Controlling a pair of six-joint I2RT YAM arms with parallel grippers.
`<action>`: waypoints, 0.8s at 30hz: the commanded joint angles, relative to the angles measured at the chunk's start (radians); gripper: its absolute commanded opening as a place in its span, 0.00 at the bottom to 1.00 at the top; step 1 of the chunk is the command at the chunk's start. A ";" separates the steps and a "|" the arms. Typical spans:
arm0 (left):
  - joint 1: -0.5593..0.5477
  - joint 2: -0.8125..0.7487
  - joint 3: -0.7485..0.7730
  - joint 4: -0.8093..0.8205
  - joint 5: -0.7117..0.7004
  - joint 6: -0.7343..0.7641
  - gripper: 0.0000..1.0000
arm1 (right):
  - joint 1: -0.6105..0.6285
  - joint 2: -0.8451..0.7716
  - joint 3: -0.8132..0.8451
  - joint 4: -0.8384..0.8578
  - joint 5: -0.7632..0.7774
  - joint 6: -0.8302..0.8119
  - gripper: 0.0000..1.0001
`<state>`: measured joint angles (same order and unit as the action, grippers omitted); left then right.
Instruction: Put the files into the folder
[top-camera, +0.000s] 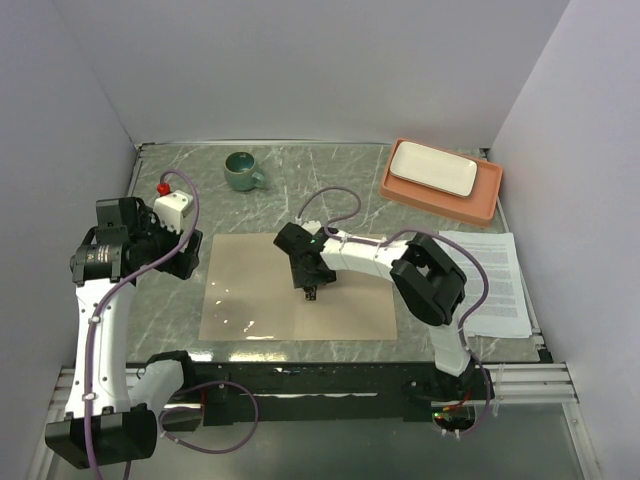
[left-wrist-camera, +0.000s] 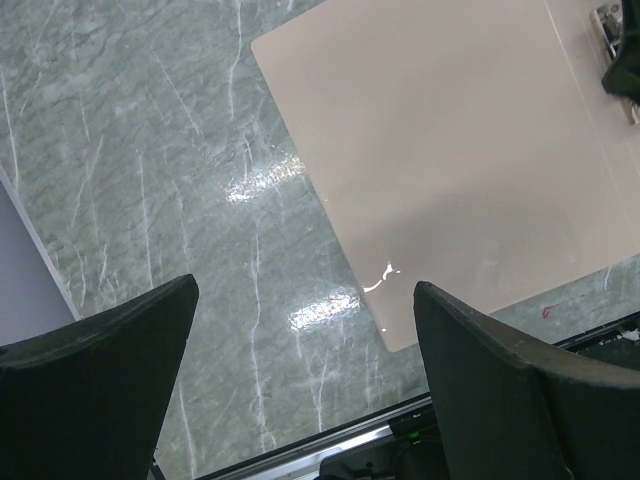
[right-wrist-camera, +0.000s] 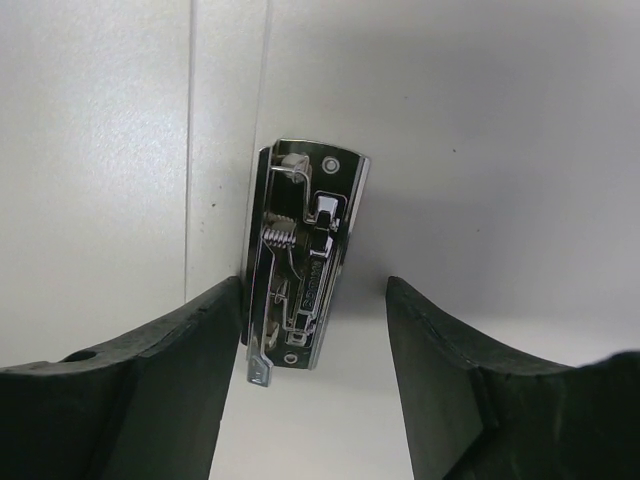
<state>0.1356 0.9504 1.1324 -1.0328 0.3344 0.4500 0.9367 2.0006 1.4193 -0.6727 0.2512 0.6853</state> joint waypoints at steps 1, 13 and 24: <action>-0.004 -0.021 0.010 0.017 0.008 0.004 0.96 | -0.035 -0.016 -0.010 -0.017 0.049 -0.024 0.64; -0.004 -0.021 -0.014 0.048 -0.008 0.001 0.96 | -0.052 -0.080 -0.025 -0.036 0.054 0.025 0.76; -0.002 -0.045 0.009 0.060 -0.008 0.006 0.96 | -0.333 -0.108 0.248 -0.524 0.393 0.164 0.95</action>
<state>0.1356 0.9310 1.1408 -1.0065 0.3149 0.4503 0.7895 1.9419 1.6234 -0.9501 0.4393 0.7540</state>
